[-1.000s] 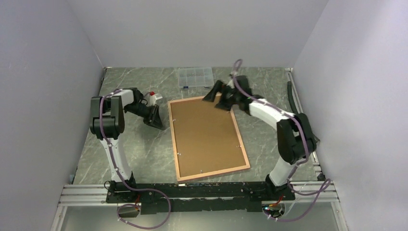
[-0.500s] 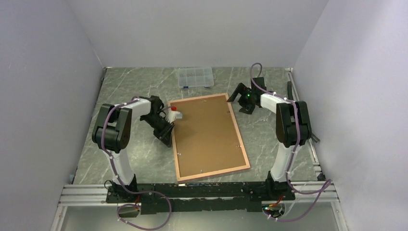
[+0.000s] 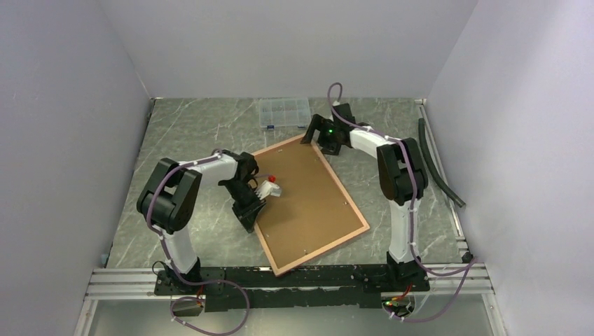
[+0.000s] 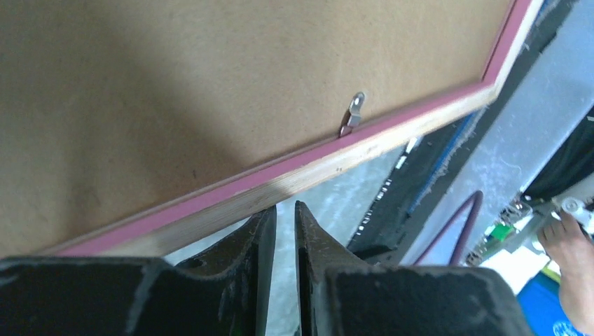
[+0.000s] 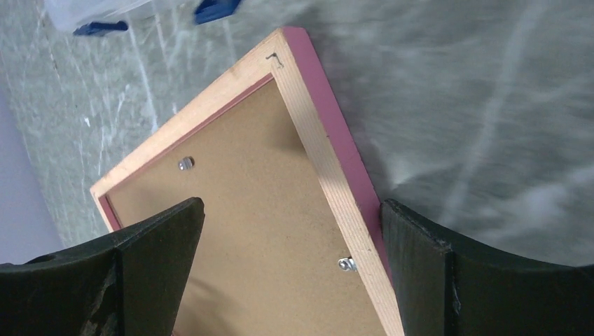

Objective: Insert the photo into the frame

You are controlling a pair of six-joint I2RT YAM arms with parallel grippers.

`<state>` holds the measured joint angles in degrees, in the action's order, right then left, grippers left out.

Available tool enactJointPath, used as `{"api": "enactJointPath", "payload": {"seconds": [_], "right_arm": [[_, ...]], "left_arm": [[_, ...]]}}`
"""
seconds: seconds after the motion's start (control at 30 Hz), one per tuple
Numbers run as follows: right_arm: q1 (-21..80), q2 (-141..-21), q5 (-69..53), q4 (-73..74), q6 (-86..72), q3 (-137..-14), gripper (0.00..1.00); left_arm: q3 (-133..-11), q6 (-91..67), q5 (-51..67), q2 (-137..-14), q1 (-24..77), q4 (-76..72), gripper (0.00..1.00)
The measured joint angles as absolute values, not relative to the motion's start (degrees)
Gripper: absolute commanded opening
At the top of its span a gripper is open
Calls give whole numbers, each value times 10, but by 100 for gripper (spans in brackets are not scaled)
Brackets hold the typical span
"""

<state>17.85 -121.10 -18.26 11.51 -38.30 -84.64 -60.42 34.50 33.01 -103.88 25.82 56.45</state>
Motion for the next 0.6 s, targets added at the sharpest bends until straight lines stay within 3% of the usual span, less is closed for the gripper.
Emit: {"api": "enactJointPath", "payload": {"seconds": [0.43,0.6], "right_arm": [[307,-1348,-182,179,-356,-1082,100],[280,-1300,-183,214,-351,-1051,100]], "left_arm": [[-604,314,360,-1052,315,635,25],[-642,309,383,-1075,320,645,33]]}}
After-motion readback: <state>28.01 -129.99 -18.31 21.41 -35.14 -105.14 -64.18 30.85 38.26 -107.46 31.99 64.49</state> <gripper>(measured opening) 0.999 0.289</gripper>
